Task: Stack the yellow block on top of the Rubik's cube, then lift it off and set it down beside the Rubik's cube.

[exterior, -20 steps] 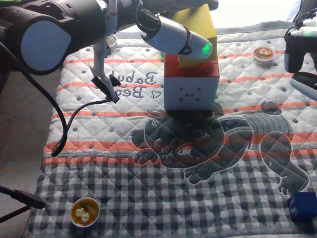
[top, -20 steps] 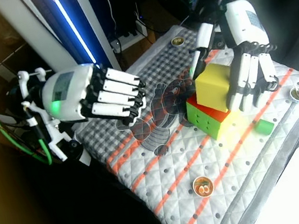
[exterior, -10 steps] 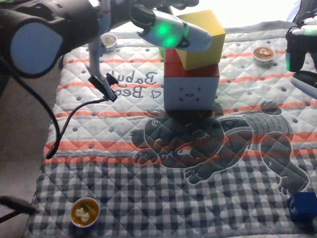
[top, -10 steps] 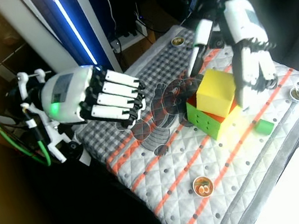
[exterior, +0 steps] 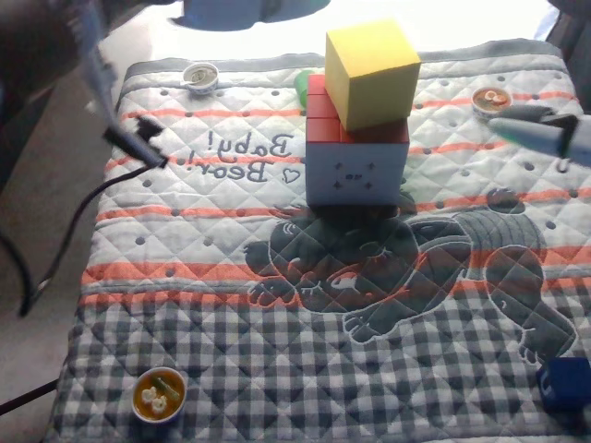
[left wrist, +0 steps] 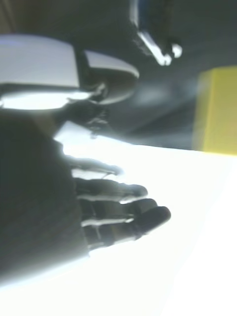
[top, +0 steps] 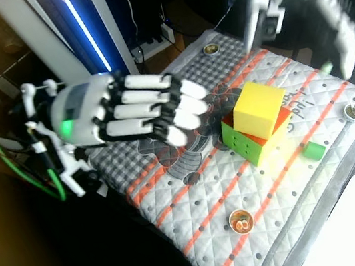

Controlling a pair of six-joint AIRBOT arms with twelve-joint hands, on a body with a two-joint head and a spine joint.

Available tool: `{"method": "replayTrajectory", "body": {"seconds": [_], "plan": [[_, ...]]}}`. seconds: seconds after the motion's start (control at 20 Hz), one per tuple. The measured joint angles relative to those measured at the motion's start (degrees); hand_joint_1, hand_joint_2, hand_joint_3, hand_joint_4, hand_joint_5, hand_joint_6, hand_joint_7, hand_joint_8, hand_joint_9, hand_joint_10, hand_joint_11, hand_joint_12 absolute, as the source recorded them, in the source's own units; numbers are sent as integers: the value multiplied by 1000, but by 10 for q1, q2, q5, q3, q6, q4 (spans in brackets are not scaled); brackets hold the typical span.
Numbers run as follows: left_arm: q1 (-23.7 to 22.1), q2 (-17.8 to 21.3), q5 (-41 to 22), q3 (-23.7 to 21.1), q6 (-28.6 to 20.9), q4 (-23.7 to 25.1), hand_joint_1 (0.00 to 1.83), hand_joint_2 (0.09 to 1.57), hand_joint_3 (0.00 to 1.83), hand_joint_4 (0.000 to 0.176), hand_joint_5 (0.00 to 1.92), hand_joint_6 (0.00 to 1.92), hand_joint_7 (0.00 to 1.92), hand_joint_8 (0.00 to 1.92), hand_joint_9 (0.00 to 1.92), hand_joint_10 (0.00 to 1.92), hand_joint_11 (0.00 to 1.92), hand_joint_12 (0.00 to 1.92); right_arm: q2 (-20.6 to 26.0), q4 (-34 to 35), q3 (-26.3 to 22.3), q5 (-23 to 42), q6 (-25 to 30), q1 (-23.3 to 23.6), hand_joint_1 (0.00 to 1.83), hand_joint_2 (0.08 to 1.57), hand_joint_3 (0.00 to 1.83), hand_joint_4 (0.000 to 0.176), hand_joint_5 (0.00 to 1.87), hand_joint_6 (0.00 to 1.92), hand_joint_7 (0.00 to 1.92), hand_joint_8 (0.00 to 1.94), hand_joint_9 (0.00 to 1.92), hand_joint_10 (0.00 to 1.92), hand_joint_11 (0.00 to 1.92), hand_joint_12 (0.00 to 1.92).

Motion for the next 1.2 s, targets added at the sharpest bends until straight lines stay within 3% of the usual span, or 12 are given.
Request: {"method": "replayTrajectory", "body": {"seconds": [0.05, 0.15, 0.25, 0.3, 0.5, 0.55, 0.6, 0.65, 0.75, 0.8, 0.85, 1.2], "plan": [[15, 12, 28, -16, 1, -7, 343, 1101, 10, 146, 189, 57, 295, 80, 0, 819, 0, 1625, -5, -11, 6, -17, 0, 14, 759, 912, 0, 0, 123, 191, 79, 10, 16, 110, 0, 673], [41, 33, 82, -48, 0, -15, 259, 1147, 6, 167, 226, 44, 338, 69, 66, 699, 0, 1447, -20, -23, 20, -46, 0, 43, 710, 887, 0, 0, 96, 137, 51, 3, 11, 94, 0, 531], [63, 55, 131, -73, 0, -19, 229, 1237, 4, 111, 283, 50, 339, 58, 97, 777, 0, 1528, -36, -25, 37, -76, 0, 74, 633, 871, 0, 0, 7, 17, 1, 0, 0, 7, 0, 452], [72, 64, 151, -80, -1, -21, 199, 1229, 0, 108, 319, 62, 370, 68, 93, 799, 0, 1572, -43, -27, 46, -92, 0, 92, 628, 826, 0, 0, 0, 0, 0, 0, 0, 0, 0, 730], [116, 87, 217, -115, 0, -34, 187, 1251, 4, 84, 350, 55, 395, 60, 68, 808, 0, 1508, -74, -50, 71, -137, 0, 133, 687, 795, 0, 0, 5, 2, 0, 0, 0, 0, 0, 621], [127, 92, 229, -125, -1, -35, 227, 1300, 5, 25, 359, 44, 393, 46, 91, 759, 0, 1449, -81, -52, 77, -150, 0, 139, 591, 753, 0, 0, 42, 14, 0, 0, 41, 16, 0, 814], [143, 98, 246, -136, -1, -37, 232, 1317, 5, 13, 384, 50, 418, 52, 123, 768, 0, 1472, -90, -52, 85, -164, 0, 151, 550, 748, 0, 0, 78, 22, 34, 9, 85, 32, 0, 939], [152, 103, 257, -141, -1, -45, 298, 1372, 10, 0, 427, 74, 463, 77, 136, 870, 0, 1481, -97, -51, 92, -174, 0, 161, 554, 774, 0, 0, 6, 0, 2, 0, 17, 22, 0, 750], [160, 105, 270, -142, -1, -67, 310, 1394, 16, 0, 428, 76, 474, 82, 147, 874, 0, 1479, -109, -47, 106, -184, 0, 170, 594, 766, 0, 0, 0, 0, 0, 0, 3, 4, 0, 525], [165, 105, 280, -141, -3, -73, 300, 1412, 16, 0, 428, 81, 488, 89, 174, 892, 0, 1514, -118, -46, 114, -197, 1, 176, 689, 811, 0, 0, 0, 0, 0, 0, 0, 0, 0, 106], [166, 105, 283, -141, -7, -75, 343, 1422, 13, 0, 433, 90, 491, 93, 161, 888, 0, 1523, -127, -47, 122, -212, 0, 183, 683, 797, 0, 0, 0, 0, 0, 0, 0, 0, 0, 20], [177, 105, 300, -142, -32, -69, 489, 1411, 0, 0, 264, 651, 379, 400, 195, 828, 0, 1524, -171, -47, 176, -297, 0, 207, 487, 763, 0, 0, 5, 2, 1, 0, 3, 1, 7, 4]]}}
